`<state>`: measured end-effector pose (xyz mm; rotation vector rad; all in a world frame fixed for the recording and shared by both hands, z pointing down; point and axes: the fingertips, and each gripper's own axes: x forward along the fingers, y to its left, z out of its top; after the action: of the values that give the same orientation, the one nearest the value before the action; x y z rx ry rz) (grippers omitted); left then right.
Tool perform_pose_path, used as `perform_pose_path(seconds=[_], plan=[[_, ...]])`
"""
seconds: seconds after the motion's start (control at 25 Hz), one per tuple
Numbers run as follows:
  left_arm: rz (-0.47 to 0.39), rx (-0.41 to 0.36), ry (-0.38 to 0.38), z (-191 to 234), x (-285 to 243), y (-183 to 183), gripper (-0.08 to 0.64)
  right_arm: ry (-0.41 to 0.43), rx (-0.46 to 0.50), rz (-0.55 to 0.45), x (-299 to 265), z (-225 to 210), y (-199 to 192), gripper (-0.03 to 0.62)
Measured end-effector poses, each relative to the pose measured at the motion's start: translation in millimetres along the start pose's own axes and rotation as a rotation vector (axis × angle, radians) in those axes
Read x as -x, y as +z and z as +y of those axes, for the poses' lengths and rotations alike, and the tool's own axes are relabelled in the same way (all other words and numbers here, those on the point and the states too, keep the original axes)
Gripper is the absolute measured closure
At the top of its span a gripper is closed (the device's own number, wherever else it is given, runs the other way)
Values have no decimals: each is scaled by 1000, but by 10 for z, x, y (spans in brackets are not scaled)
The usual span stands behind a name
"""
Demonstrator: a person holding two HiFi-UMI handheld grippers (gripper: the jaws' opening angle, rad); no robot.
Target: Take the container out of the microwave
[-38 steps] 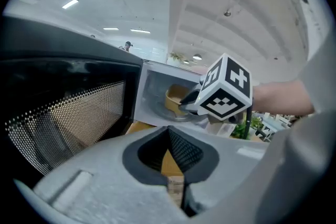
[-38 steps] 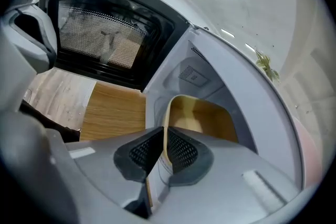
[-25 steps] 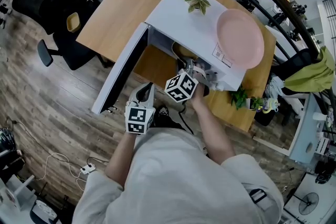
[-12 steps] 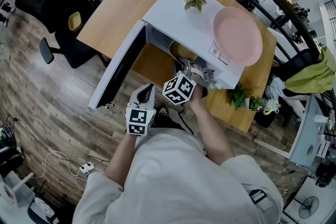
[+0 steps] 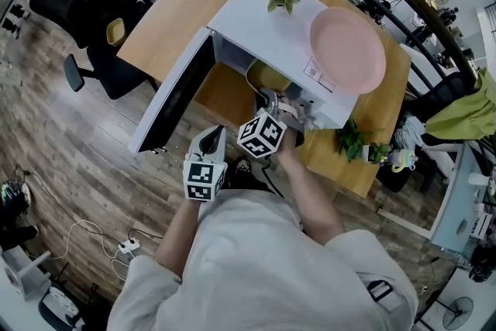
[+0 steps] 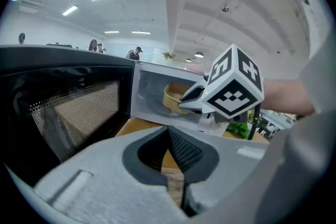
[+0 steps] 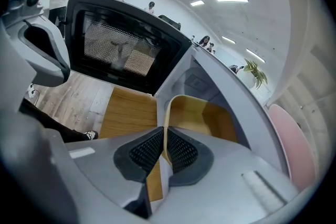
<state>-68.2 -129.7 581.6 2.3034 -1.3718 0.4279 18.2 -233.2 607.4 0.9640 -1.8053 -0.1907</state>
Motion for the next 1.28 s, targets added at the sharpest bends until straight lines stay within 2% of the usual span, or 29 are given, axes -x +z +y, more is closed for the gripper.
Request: perform_pose_path(seconds=[0.36,0.92,1.28], plan=[[-1,8,33,-126,87,-73,557,18,14,-37,114,83,-74,557],[-8,14,135,-131,342,-137,557,70,62,-110,297,315,-136,558],[-23,20,131,-110,361,-78,557,84,63,-146,432,453,-77,557]])
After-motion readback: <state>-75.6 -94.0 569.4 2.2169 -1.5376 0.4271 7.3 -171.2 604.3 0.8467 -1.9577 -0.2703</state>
